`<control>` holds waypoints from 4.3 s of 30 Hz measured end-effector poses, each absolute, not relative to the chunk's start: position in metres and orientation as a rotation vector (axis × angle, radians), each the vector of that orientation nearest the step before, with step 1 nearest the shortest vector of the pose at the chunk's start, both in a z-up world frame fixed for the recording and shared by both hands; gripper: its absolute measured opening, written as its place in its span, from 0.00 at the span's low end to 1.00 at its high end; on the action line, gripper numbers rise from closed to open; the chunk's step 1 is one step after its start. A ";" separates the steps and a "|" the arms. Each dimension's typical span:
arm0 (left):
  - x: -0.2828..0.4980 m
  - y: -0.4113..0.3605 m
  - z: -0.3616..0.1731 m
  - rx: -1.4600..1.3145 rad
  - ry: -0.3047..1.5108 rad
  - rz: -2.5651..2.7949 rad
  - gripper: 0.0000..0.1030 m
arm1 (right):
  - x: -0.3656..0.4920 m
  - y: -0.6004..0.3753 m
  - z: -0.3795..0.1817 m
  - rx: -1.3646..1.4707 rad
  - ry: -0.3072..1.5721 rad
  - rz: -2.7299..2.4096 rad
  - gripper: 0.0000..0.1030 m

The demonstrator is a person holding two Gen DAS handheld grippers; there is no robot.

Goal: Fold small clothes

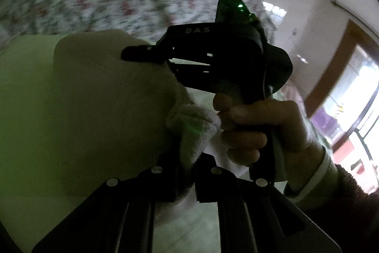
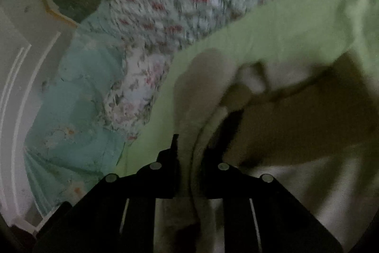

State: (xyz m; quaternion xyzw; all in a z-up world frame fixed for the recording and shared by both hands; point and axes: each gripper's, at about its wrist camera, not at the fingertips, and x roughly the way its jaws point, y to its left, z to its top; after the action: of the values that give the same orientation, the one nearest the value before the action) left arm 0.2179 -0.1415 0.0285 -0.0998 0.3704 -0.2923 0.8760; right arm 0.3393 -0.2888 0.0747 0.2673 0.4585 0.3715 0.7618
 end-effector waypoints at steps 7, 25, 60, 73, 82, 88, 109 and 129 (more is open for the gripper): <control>0.238 -0.220 -0.001 -0.211 0.871 -0.722 0.08 | 0.325 -0.384 0.082 0.518 0.944 0.621 0.15; 0.240 -0.240 -0.041 -0.172 1.013 -0.732 0.28 | 0.314 -0.411 0.022 0.389 1.006 0.444 0.15; 0.324 -0.103 -0.079 -0.575 1.065 -0.565 0.79 | 0.311 -0.416 0.003 0.542 1.129 0.470 0.67; 0.264 -0.049 -0.021 -0.474 0.941 -0.550 0.50 | 0.271 -0.359 0.039 0.534 1.021 0.564 0.35; 0.219 0.031 -0.037 -0.423 0.992 -0.456 0.52 | 0.250 -0.284 0.014 0.596 1.040 0.683 0.34; 0.204 0.054 -0.051 -0.522 0.969 -0.408 0.68 | 0.242 -0.285 -0.007 0.628 1.080 0.630 0.43; 0.201 0.044 -0.028 -0.421 0.904 -0.295 0.66 | 0.270 -0.277 0.069 0.430 0.870 0.540 0.10; 0.166 0.032 -0.008 -0.366 0.893 -0.260 0.65 | 0.224 -0.314 0.068 0.474 0.892 0.418 0.25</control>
State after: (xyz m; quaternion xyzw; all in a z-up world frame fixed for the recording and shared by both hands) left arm 0.1656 0.0320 -0.0081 -0.1755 0.4281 -0.1248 0.8777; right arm 0.2245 -0.3139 0.0676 0.2256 0.4242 0.1989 0.8542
